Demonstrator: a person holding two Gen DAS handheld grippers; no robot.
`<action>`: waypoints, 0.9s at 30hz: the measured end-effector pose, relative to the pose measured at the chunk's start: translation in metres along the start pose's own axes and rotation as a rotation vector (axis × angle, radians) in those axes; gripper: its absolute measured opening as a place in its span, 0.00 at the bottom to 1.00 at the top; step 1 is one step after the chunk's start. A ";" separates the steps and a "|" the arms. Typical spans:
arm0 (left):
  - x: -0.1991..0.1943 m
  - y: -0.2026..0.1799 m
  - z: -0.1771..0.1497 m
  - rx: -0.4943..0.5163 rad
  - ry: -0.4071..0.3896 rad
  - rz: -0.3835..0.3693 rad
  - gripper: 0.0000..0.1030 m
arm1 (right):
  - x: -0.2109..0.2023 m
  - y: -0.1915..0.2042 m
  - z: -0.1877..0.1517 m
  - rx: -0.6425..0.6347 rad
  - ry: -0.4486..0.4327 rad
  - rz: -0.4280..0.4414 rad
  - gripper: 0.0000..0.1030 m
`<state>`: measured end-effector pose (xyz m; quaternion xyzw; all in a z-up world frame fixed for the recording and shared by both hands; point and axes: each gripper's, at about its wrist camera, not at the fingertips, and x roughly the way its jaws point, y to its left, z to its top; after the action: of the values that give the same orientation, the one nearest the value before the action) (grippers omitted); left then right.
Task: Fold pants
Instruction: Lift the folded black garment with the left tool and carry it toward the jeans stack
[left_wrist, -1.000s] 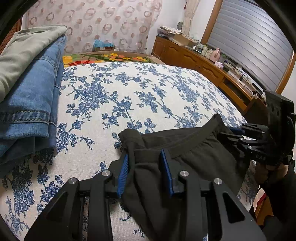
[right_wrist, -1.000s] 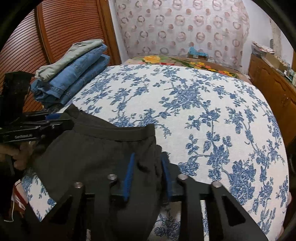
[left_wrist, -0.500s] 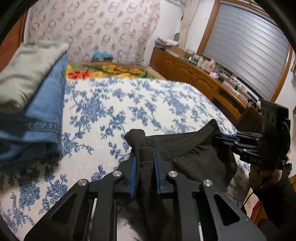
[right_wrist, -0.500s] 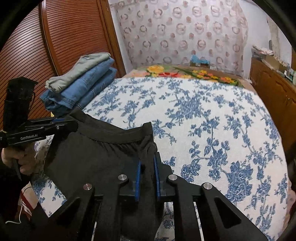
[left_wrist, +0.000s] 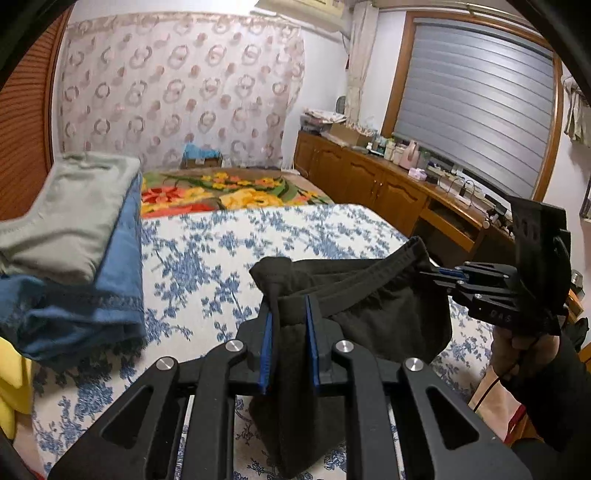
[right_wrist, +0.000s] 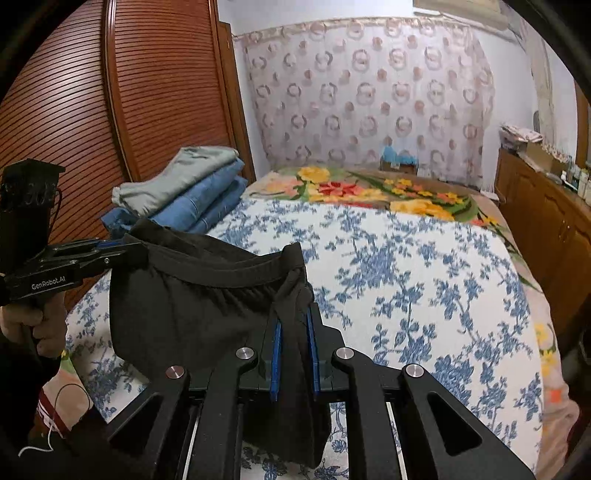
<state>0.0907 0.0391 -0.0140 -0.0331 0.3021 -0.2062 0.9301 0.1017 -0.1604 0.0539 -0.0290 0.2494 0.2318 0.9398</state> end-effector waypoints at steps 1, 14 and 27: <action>-0.003 -0.001 0.002 0.003 -0.007 0.000 0.16 | -0.002 0.001 0.001 -0.004 -0.006 -0.001 0.12; -0.035 -0.004 0.018 0.024 -0.089 0.020 0.16 | -0.026 0.012 0.023 -0.075 -0.066 0.001 0.12; -0.052 0.015 0.025 0.018 -0.132 0.062 0.16 | -0.017 0.024 0.047 -0.135 -0.096 0.029 0.12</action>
<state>0.0725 0.0718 0.0317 -0.0291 0.2391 -0.1772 0.9542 0.0990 -0.1382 0.1044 -0.0775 0.1882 0.2630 0.9431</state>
